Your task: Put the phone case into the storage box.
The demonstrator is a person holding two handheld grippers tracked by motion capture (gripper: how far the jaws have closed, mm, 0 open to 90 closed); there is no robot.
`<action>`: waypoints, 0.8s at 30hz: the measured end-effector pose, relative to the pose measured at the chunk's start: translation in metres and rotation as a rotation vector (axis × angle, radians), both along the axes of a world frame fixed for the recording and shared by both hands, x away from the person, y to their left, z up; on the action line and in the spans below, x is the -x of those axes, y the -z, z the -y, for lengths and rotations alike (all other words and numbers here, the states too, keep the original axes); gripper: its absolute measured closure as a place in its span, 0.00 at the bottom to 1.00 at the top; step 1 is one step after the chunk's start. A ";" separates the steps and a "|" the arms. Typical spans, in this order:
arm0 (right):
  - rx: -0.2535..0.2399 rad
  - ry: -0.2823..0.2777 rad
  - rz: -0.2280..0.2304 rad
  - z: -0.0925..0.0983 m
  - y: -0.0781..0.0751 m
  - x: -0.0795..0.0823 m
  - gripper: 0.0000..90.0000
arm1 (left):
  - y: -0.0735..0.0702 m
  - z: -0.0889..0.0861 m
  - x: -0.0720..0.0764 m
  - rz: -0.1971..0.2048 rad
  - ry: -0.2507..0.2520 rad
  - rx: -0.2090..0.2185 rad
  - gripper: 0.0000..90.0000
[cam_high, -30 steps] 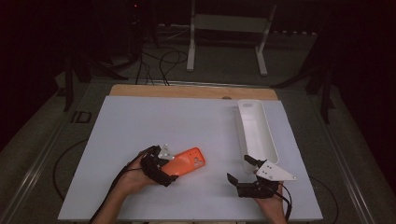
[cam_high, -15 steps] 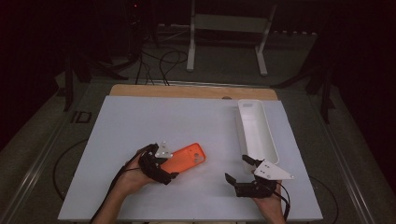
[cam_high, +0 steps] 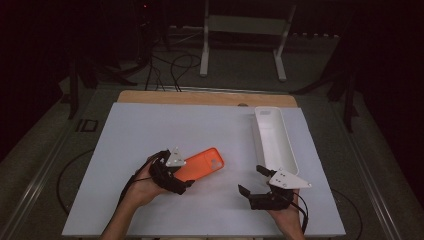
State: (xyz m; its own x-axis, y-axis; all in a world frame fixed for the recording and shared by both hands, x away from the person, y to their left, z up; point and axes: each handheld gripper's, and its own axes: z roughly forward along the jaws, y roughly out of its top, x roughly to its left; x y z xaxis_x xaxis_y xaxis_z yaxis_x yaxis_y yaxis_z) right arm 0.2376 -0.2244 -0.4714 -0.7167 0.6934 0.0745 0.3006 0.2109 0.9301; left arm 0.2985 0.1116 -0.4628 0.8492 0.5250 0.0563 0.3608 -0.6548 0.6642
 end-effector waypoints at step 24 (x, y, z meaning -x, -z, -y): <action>-0.062 -0.064 -0.106 -0.019 -0.028 -0.026 0.10 | -0.017 0.006 0.003 0.071 0.002 0.051 0.18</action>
